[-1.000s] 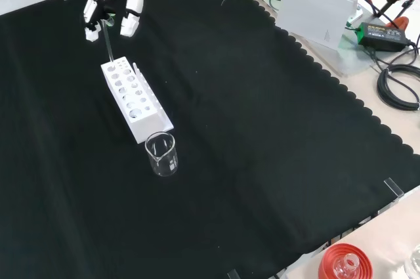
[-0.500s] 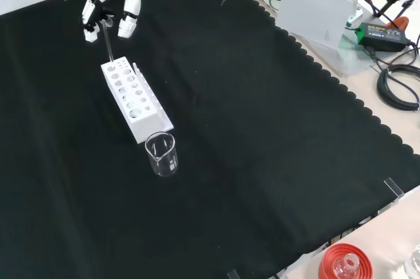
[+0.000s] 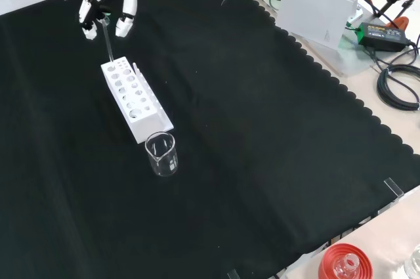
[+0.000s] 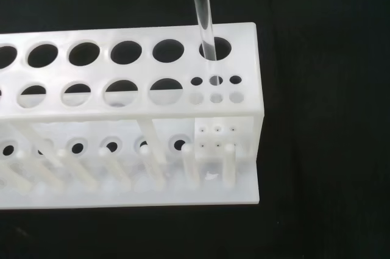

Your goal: Take the glass rod from the white test tube rack.

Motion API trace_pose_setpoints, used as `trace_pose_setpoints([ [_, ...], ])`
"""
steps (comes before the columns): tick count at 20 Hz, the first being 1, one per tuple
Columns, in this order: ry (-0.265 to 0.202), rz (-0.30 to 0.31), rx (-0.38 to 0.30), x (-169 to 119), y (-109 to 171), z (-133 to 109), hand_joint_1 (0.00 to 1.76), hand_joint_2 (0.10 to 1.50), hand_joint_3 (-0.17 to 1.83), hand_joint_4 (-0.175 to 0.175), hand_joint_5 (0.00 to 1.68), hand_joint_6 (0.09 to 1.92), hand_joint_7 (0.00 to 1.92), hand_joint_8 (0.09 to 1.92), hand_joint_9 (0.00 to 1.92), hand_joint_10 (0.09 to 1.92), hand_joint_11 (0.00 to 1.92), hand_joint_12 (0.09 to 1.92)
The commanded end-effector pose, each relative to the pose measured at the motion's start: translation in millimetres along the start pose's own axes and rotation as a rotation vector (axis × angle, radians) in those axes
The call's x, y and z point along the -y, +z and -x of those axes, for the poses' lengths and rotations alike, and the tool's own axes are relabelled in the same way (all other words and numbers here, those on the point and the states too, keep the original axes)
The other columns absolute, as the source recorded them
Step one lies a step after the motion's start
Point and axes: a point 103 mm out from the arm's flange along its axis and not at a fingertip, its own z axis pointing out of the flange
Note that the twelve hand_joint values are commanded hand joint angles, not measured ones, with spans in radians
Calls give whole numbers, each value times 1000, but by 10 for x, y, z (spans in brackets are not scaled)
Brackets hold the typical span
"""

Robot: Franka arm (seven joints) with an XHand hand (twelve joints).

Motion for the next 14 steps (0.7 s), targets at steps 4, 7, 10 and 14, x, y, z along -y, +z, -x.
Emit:
trace_pose_setpoints([
  [4, -16, 28, 5, -63, -8, -46, 862, 795, 449, 11, 488, 859, 624, 778, 1140, 549, 1156, 1084],
  [7, -24, 67, 12, -73, -15, -65, 883, 776, 499, -6, 555, 873, 690, 755, 1195, 510, 1195, 1061],
  [10, -33, 107, 19, -76, -21, -65, 923, 753, 538, -31, 654, 860, 785, 718, 1266, 457, 1242, 1033],
  [14, -42, 150, 20, -81, -31, -74, 1004, 724, 586, -87, 766, 841, 930, 671, 1408, 339, 1368, 927],
])
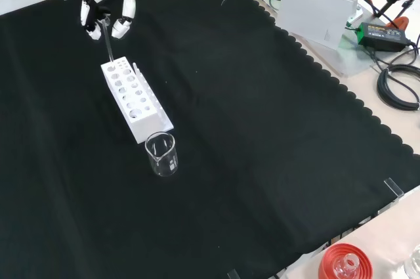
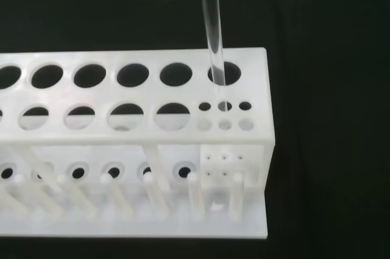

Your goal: Take the glass rod from the white test tube rack.

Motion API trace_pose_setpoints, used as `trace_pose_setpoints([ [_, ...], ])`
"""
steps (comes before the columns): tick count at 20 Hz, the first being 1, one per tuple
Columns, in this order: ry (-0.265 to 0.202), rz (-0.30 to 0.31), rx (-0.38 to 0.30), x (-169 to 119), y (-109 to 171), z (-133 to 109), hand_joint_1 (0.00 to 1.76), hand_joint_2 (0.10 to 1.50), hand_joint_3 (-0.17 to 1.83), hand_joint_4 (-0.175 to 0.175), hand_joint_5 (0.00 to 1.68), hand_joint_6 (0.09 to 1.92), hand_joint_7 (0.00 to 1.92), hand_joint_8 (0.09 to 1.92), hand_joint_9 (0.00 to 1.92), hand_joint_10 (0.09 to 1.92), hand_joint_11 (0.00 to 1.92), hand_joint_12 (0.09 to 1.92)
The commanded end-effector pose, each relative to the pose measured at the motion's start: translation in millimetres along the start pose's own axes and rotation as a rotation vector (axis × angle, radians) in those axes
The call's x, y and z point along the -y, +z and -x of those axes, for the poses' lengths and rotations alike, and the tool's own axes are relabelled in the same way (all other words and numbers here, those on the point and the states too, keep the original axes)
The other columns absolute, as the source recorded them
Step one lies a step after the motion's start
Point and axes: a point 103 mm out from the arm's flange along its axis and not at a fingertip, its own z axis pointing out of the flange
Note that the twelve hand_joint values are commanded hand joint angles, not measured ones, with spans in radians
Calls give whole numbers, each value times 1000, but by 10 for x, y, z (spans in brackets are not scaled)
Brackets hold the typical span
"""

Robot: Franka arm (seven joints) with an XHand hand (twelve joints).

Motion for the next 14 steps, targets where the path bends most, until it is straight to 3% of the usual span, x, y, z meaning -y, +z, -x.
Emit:
trace_pose_setpoints([
  [1, -20, 79, 9, -11, -36, -26, 1018, 719, 597, -98, 782, 838, 955, 662, 1439, 307, 1391, 906],
  [12, -24, 78, 31, -70, -9, -130, 1108, 691, 658, -157, 832, 846, 1123, 601, 1592, 151, 1533, 770],
  [14, -23, 92, 40, -79, 7, -142, 1190, 866, 376, -171, 972, 880, 1172, 654, 1635, 114, 1591, 706],
])
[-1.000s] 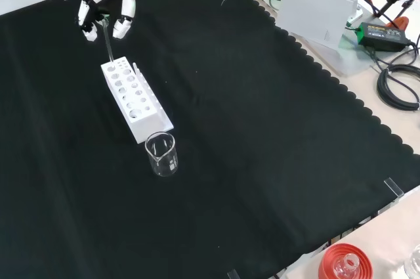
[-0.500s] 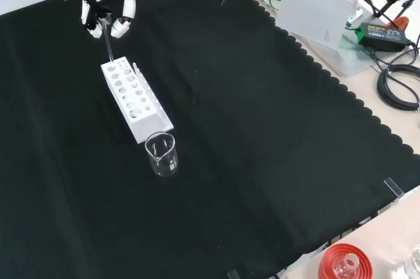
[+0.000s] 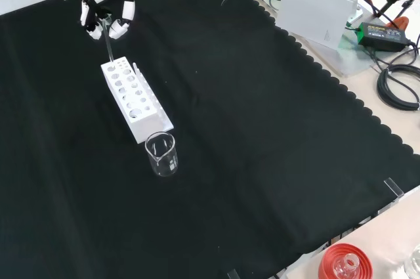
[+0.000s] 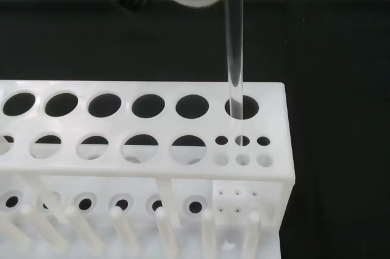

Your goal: Take the glass rod from the white test tube rack.

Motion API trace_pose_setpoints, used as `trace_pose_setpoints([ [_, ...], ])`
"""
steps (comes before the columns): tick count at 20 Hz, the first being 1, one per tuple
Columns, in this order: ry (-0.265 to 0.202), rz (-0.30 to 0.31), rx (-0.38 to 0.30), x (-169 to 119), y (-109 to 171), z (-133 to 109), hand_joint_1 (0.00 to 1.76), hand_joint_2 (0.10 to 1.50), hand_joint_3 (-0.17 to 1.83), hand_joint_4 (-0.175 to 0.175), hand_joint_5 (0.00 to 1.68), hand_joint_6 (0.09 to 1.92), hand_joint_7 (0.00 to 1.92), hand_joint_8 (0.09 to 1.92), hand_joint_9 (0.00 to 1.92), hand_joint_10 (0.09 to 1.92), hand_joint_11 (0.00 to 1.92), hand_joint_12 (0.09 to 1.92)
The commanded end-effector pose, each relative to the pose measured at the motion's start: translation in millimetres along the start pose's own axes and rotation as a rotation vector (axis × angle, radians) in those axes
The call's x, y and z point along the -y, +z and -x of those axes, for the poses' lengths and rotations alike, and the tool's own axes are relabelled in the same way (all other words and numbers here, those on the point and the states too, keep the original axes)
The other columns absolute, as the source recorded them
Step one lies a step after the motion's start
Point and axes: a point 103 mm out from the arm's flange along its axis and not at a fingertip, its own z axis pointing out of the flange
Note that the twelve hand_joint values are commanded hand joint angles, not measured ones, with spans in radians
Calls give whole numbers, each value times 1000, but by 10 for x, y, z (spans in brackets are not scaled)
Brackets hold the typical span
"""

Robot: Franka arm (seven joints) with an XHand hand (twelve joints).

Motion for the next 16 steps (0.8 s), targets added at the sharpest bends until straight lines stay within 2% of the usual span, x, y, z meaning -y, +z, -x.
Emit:
trace_pose_setpoints([
  [1, -2, 23, 30, -17, 38, -42, 1233, 935, 236, -174, 1025, 854, 1163, 711, 1652, 99, 1607, 673],
  [2, -4, 26, 34, -19, 48, -48, 1265, 962, 157, -175, 1043, 826, 1232, 651, 1665, 89, 1609, 643],
  [3, -9, 30, 38, -15, 59, -53, 1285, 938, 179, -175, 1056, 801, 1301, 575, 1680, 87, 1617, 600],
  [5, -14, 41, 43, -18, 60, -62, 1305, 844, 331, -175, 1085, 762, 1387, 488, 1704, 87, 1621, 536],
  [8, -24, 82, 56, -12, 15, -70, 1314, 751, 501, -175, 1098, 760, 1410, 517, 1741, 87, 1620, 487],
  [10, -33, 106, 75, -5, -3, -85, 1317, 730, 542, -175, 1102, 752, 1409, 546, 1770, 87, 1626, 476],
  [16, -34, 157, 116, 14, -141, -71, 1313, 811, 428, -175, 1068, 714, 1327, 721, 1839, 99, 1645, 475],
])
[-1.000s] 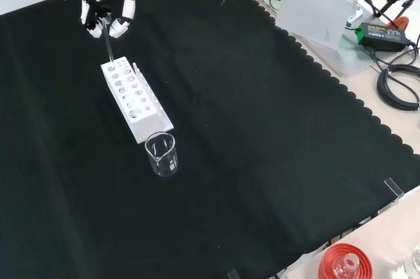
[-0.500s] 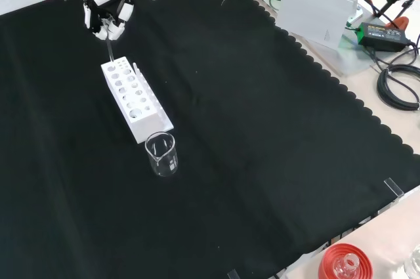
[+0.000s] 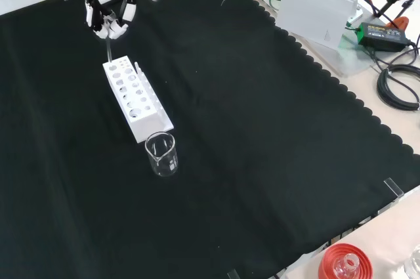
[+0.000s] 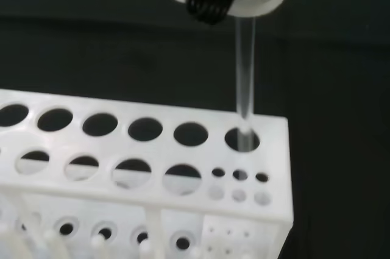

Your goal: Take the glass rod from the white test tube rack.

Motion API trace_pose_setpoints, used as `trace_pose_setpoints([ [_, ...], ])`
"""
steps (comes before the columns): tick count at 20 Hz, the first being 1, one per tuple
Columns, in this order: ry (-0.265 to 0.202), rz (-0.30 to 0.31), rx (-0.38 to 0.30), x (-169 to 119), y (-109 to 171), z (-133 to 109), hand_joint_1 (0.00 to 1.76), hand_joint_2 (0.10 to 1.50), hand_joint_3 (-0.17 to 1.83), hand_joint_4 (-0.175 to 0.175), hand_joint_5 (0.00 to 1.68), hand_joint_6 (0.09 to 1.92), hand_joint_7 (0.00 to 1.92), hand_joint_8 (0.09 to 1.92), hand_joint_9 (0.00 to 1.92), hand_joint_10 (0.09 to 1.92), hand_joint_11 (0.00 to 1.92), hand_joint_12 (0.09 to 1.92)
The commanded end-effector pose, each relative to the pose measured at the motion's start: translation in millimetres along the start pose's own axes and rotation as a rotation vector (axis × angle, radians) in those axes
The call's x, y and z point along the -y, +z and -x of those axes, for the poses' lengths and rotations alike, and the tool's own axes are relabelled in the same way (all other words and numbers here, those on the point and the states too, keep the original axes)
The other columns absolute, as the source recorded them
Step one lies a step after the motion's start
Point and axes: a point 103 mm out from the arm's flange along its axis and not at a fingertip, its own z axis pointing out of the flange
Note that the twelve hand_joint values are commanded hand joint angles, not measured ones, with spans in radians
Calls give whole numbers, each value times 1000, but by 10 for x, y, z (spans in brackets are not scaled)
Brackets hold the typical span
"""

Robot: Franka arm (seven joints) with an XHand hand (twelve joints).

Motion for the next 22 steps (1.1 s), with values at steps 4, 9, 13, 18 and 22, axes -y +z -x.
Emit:
trace_pose_setpoints([
  [4, -7, 86, 41, 110, -231, -53, 1312, 823, 410, -175, 1067, 701, 1312, 751, 1853, 107, 1648, 481],
  [9, 1, 93, 50, 227, -467, -34, 1312, 827, 406, -175, 1066, 700, 1308, 759, 1860, 111, 1648, 484],
  [13, 9, 80, 52, 337, -632, -11, 1312, 827, 406, -175, 1066, 701, 1307, 763, 1863, 113, 1648, 488],
  [18, 5, 88, 54, 458, -825, -54, 1312, 827, 407, -175, 1065, 702, 1306, 765, 1864, 115, 1649, 492],
  [22, 2, 102, 56, 575, -976, -109, 1312, 826, 408, -175, 1065, 703, 1306, 766, 1865, 116, 1649, 494],
])
